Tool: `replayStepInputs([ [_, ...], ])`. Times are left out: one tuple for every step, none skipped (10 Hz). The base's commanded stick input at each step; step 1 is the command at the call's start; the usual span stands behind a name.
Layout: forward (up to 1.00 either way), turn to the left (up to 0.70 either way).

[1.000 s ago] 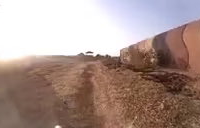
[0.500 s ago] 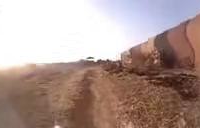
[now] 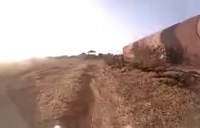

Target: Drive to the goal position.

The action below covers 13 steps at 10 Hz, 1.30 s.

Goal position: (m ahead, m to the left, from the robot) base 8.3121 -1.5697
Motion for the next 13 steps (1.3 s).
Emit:
replayStepInputs([
  [0.7,0.0],
  [0.7,0.0],
  [0.7,0.0],
  [0.7,0.0],
  [0.7,0.0],
  [0.7,0.0],
  [0.7,0.04],
  [0.7,0.23],
  [0.7,0.35],
  [0.7,0.35],
  [0.7,0.35],
  [0.7,0.26],
  [0.7,0.09],
])
